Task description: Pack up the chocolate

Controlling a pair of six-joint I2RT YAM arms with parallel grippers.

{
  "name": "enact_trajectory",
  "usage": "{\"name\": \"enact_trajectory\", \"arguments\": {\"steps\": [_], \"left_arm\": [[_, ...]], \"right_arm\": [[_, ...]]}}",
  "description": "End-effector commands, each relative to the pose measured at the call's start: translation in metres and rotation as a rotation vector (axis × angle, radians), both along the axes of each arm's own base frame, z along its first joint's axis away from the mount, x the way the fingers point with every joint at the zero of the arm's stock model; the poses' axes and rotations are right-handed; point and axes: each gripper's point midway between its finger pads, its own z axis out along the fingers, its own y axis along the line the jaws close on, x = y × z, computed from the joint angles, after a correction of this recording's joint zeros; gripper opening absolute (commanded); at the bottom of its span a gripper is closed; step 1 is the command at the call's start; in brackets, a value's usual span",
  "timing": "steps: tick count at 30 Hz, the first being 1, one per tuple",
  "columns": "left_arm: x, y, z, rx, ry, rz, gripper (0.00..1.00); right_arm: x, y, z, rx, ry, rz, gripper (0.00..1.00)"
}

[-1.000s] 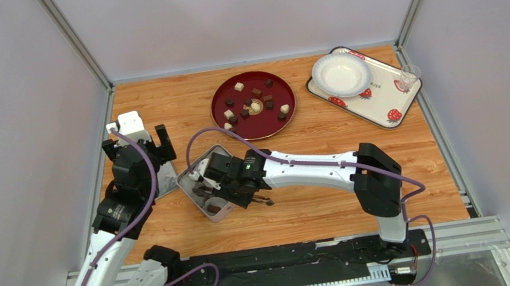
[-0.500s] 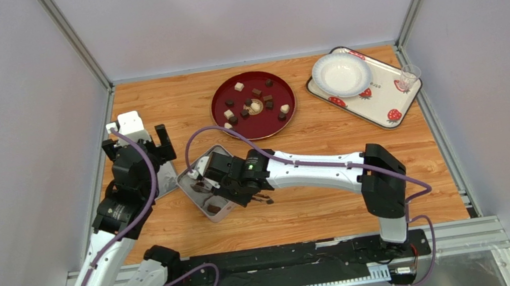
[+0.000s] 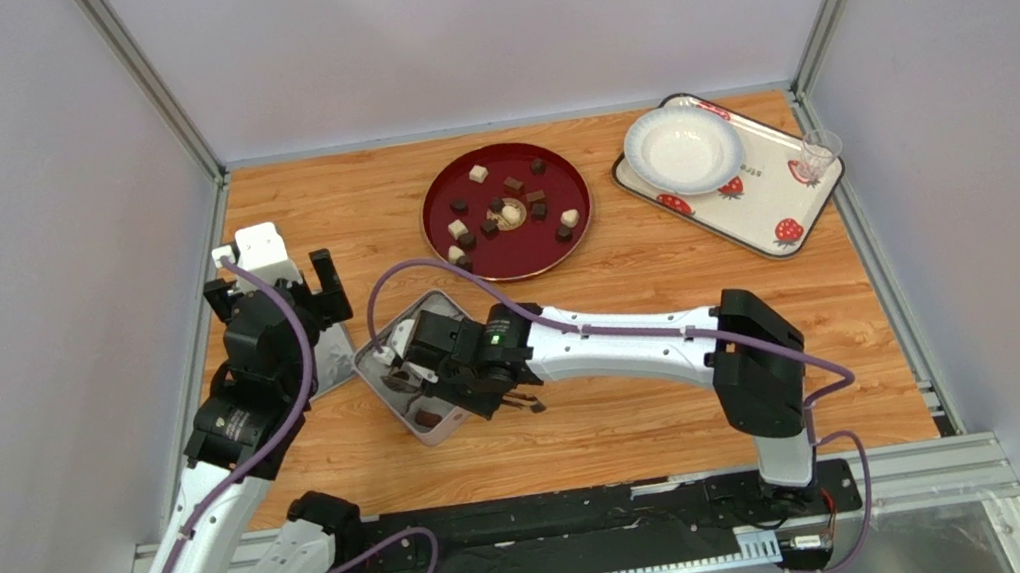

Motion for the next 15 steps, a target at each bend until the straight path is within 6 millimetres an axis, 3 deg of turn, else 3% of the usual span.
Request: {"name": "enact_trajectory", "arguments": {"steps": [1,8,15], "left_arm": [[0.001,0.002,0.008,-0.014,-0.036,0.011,0.98],[0.001,0.002,0.008,-0.012,-0.038,0.012,0.98],[0.001,0.002,0.008,-0.011,-0.035,0.012,0.98]], "right_arm": [[0.002,0.014,0.008,0.031,-0.017,0.018,0.28],[0.001,0.014,0.004,0.025,-0.01,0.024,0.35],[-0.001,0.017,0.017,0.061,-0.013,0.027,0.4]]}}
